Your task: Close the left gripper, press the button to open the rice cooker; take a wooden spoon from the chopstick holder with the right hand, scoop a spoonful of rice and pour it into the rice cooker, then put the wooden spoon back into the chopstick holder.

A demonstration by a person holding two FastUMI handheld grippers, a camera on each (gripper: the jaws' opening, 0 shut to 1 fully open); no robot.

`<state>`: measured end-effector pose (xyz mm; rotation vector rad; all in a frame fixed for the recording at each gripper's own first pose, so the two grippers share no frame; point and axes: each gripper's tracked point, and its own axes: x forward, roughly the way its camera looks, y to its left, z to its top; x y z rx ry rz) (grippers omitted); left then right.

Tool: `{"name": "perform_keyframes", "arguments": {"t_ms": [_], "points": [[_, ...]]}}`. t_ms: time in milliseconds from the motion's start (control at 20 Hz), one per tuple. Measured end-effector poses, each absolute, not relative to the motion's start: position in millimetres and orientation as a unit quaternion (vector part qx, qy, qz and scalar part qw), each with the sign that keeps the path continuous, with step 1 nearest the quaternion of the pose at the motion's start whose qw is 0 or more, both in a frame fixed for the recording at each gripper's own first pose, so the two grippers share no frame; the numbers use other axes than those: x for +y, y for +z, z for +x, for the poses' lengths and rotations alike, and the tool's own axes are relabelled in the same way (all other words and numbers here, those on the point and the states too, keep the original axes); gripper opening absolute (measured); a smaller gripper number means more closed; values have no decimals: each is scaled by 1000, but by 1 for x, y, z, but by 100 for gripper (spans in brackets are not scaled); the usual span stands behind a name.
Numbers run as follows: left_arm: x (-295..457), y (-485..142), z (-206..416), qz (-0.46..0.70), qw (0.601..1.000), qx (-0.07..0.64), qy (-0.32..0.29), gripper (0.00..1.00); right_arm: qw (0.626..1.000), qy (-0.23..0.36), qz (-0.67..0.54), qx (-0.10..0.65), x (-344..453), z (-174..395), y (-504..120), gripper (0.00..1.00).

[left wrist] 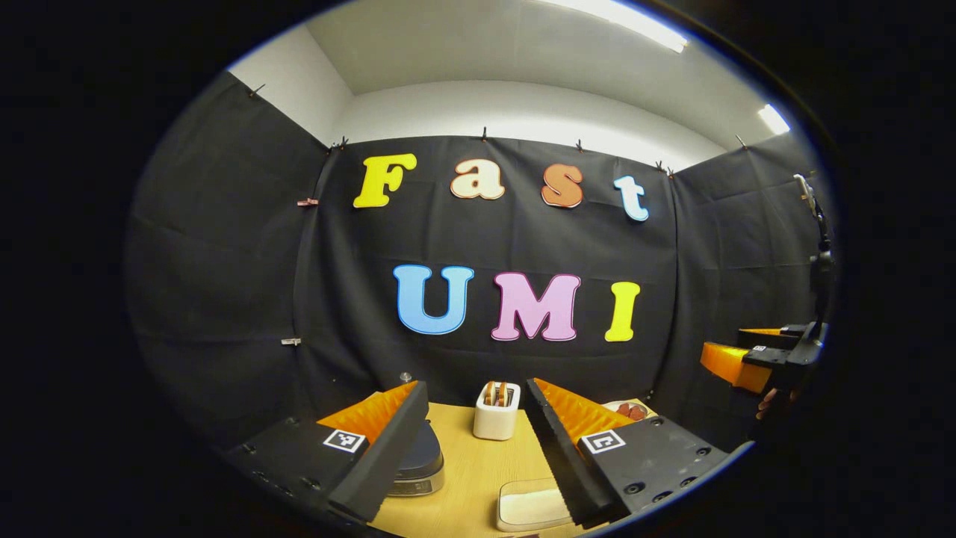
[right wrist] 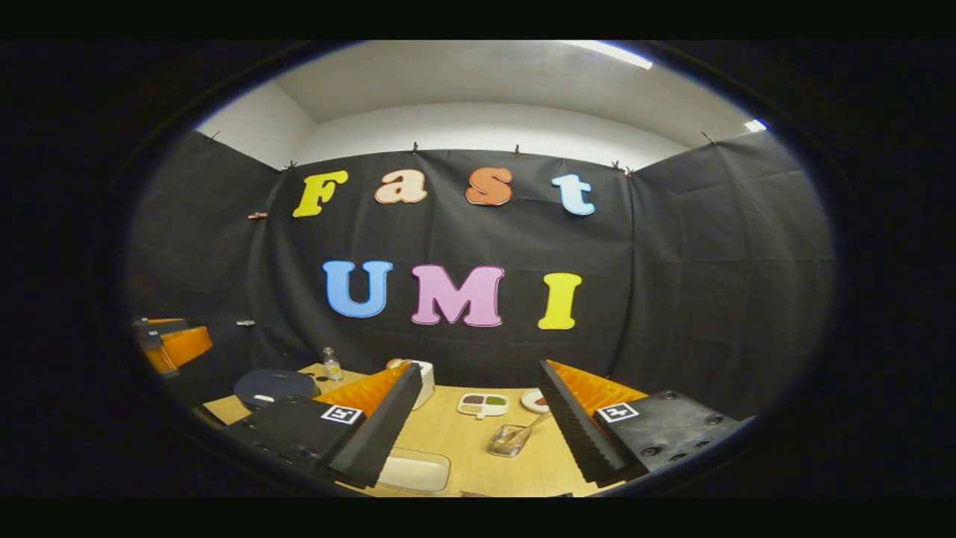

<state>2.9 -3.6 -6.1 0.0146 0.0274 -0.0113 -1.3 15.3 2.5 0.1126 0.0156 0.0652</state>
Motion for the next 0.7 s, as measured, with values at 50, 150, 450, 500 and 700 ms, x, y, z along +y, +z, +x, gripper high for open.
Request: {"name": "perform_keyframes", "arguments": {"t_ms": [50,150,450,500,700], "points": [[-3,-6,2,6,1000,15,-5,89,997,40,65,8,17,-1,4,97],[-2,-7,1,5,1000,16,-3,89,997,41,72,6,14,2,5,97],[0,-9,1,4,1000,20,2,89,996,37,86,14,9,4,3,95],[1,-11,2,5,1000,20,2,89,996,35,84,15,7,4,2,97],[3,-16,4,4,1000,26,6,89,996,37,76,18,9,3,-2,98]]}}
